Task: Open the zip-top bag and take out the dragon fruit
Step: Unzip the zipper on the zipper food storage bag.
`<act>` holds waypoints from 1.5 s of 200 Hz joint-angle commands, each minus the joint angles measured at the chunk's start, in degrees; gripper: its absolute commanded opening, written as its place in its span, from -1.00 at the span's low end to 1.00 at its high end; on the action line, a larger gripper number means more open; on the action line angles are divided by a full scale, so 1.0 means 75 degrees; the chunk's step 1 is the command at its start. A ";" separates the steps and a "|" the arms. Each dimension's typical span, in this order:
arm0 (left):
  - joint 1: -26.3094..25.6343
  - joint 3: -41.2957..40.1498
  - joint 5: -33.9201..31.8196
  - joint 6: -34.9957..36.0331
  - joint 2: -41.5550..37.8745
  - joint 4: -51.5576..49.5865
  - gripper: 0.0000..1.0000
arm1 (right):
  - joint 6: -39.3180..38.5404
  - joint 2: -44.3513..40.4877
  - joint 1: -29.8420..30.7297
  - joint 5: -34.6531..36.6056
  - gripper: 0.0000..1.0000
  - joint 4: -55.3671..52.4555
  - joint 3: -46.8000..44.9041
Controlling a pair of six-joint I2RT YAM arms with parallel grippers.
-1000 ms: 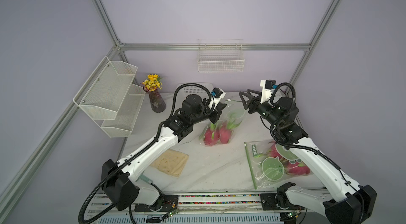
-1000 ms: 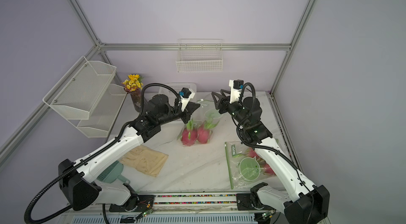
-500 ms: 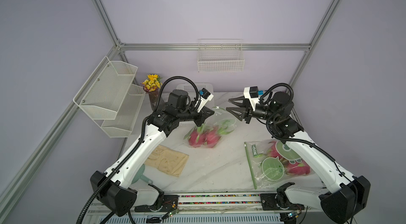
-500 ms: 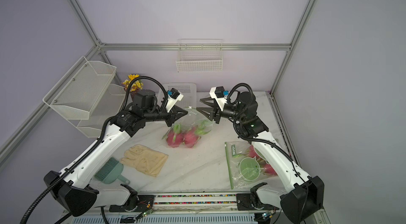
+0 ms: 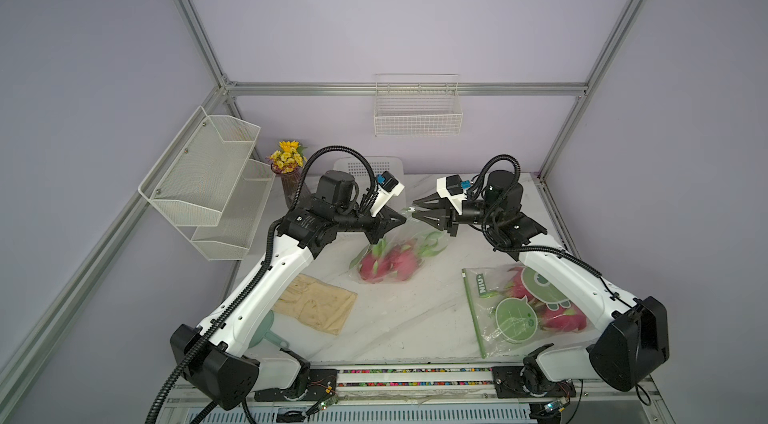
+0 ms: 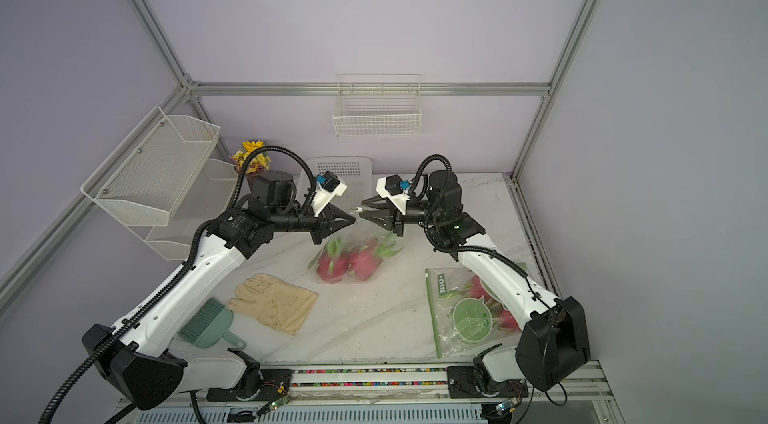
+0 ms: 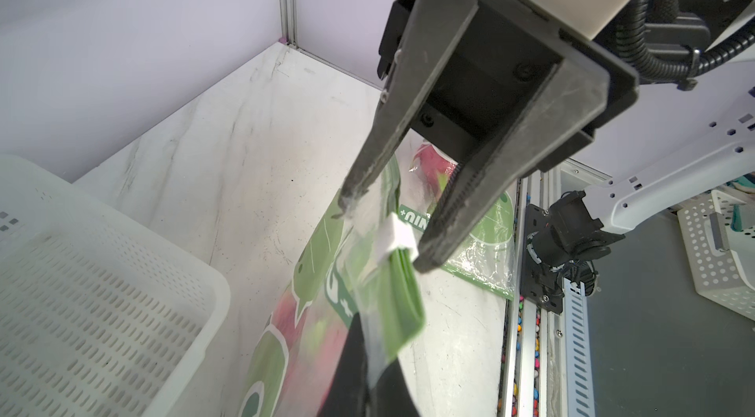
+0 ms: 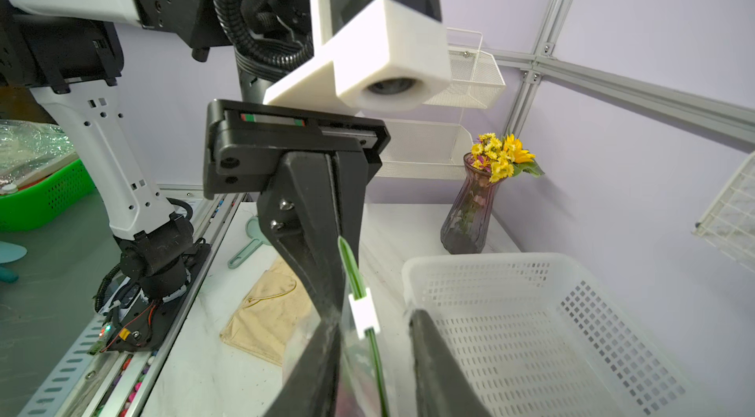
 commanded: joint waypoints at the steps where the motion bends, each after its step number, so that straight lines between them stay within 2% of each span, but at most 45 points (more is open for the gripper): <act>1: 0.0075 0.0401 0.0246 0.0132 -0.0145 0.0064 -1.00 | -0.0668 0.0112 0.0113 -0.0340 -0.37 -0.0280 0.0321; 64: 0.0094 0.0417 0.0211 0.0058 -0.0155 0.0156 -1.00 | -0.0957 0.0111 0.0151 -0.0319 -0.56 -0.0390 0.0377; 95: 0.0098 0.0422 0.0199 0.0027 -0.0135 0.0181 -1.00 | -0.0897 0.0164 0.0149 -0.0342 -0.78 -0.0161 0.0278; 112: 0.0110 0.0412 0.0185 0.0006 -0.0174 0.0211 -1.00 | -0.0860 0.0182 0.0158 -0.0333 -0.83 -0.0097 0.0273; 131: 0.0123 0.0399 0.0188 -0.0018 -0.0211 0.0238 -1.00 | -0.0884 0.0153 0.0148 -0.0257 -1.00 -0.0050 0.0228; 173: 0.0184 0.0336 -0.0300 -0.0427 -0.0498 0.0496 -1.00 | -0.0929 -0.0016 0.0117 0.0339 -1.00 0.0027 -0.0139; 225: 0.0640 0.0095 -0.0556 -0.1286 -0.1234 0.0942 -1.00 | -0.0390 -0.0131 -0.0279 0.0431 -1.00 0.0703 -0.0886; 300: 0.0743 0.0339 -0.0166 -0.1019 -0.1828 0.0386 -1.00 | 0.0098 -0.0264 -0.1067 0.0266 -1.00 0.1269 -0.1627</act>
